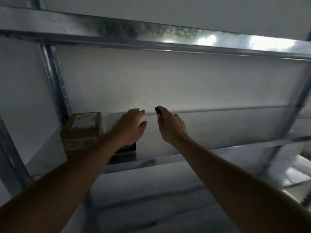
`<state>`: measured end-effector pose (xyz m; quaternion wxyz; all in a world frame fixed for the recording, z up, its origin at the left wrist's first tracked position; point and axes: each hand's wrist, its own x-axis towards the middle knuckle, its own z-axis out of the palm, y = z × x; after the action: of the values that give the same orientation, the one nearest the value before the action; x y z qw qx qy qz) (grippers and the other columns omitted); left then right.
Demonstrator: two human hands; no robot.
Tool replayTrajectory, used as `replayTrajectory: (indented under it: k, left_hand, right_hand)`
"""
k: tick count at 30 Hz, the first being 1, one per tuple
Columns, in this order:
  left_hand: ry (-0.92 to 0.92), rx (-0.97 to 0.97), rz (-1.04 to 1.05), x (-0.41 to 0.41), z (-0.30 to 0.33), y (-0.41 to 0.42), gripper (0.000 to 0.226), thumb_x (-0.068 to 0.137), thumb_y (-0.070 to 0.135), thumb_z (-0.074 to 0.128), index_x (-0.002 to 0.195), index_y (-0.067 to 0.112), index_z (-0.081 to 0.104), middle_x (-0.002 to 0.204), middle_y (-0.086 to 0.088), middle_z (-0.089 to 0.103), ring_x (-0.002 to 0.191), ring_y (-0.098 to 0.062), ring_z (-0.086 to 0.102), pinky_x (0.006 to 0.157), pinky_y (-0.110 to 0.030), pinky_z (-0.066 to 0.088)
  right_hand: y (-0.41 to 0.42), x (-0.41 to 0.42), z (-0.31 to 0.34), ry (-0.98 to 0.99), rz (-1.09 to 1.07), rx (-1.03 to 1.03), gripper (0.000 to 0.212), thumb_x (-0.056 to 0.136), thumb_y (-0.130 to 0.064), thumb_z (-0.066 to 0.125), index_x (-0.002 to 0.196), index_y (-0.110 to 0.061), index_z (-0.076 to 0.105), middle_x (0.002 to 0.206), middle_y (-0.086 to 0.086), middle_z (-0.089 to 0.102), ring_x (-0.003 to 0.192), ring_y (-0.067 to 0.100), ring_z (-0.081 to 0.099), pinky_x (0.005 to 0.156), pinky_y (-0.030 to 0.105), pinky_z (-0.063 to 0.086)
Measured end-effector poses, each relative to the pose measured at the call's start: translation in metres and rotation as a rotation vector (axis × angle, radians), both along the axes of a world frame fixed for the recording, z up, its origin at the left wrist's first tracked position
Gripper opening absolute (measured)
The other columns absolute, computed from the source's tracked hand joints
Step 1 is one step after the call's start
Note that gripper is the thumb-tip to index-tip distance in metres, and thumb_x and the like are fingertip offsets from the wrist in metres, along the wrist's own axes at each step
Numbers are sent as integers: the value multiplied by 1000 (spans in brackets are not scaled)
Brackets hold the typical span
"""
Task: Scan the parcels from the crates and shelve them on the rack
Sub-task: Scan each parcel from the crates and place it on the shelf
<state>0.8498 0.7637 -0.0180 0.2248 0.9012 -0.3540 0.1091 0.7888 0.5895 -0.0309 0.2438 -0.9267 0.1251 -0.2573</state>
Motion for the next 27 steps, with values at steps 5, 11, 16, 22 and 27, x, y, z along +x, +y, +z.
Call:
replayTrajectory:
  k: [5,11,16,22,27]
  left_hand:
    - [-66,86,-103,-36,1,-42,63,111,43,41,165,14,27,171,-9,27,155,-28,28,124,-44,27]
    - [-119,156,-197,-94,1,-111,63,110,48,37,164,15,28,170,-5,30,151,-30,36,120,-43,33]
    - [-73,190,-324,-153,-9,-188,64,110,51,35,164,18,25,170,-4,30,148,-34,41,117,-48,39]
    - [-79,185,-466,-249,-25,-292,63,109,49,40,163,17,31,168,-4,35,148,-30,42,116,-43,40]
    - [-74,214,-562,-324,-35,-381,64,108,51,41,162,15,37,168,-5,35,150,-27,38,119,-41,34]
  right_hand:
    - [-34,-58,-9,134,-210,-125,43,114,-46,33,157,-45,34,138,19,55,118,47,56,85,45,38]
    - [-102,-136,-18,172,-367,-174,36,113,-42,35,147,-46,44,142,11,58,116,45,58,90,45,41]
    - [-166,-222,-29,187,-465,-183,30,112,-41,35,138,-43,49,137,8,62,118,42,60,91,47,42]
    - [-243,-340,-35,233,-581,-196,36,112,-41,39,147,-43,50,137,11,63,117,43,60,89,45,43]
    - [-305,-438,-42,267,-676,-178,40,113,-41,40,152,-41,48,134,16,61,116,44,59,86,44,41]
